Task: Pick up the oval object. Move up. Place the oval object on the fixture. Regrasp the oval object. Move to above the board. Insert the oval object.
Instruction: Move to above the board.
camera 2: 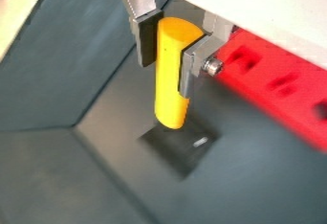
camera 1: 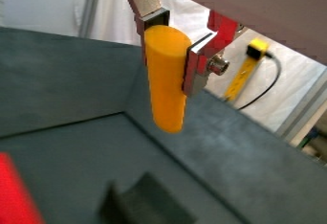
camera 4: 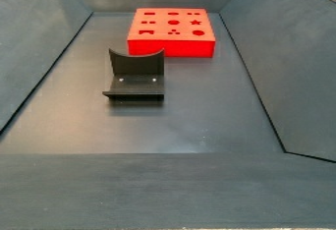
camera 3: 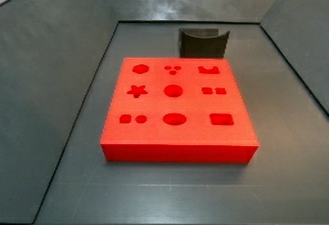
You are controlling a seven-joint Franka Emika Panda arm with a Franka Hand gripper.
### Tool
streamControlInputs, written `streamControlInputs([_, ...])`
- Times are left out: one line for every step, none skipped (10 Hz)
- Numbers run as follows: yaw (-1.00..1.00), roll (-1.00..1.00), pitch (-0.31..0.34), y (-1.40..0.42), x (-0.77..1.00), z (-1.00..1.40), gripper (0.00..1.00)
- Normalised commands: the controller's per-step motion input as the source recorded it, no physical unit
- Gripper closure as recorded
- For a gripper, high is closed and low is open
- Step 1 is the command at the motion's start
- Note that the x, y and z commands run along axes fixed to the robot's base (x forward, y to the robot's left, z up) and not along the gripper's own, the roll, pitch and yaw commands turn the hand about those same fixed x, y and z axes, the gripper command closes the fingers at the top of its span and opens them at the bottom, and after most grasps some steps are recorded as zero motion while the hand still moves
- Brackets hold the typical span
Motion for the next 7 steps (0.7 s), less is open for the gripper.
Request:
streamControlInputs([-0.05,-1.00,0.012,-1.00,-0.58,0.30,1.00])
streamControlInputs([-0.05,-1.00,0.011,-1.00,-0.59,0.30,1.00])
streamControlInputs([-0.05,-1.00,0.003,-1.00,-0.61,0.30,1.00])
streamControlInputs([-0.05,-1.00,-0.003,-1.00,-0.62,0.30,1.00])
streamControlInputs([-0.05,-1.00,-0.013,-1.00,-0.64,0.30,1.00])
streamControlInputs([-0.03,-0.79,-0.027,-0.67,-0.47,0.19,1.00])
streamControlInputs([-0.03,-0.65,-0.028,-0.50,-0.37,0.14,1.00])
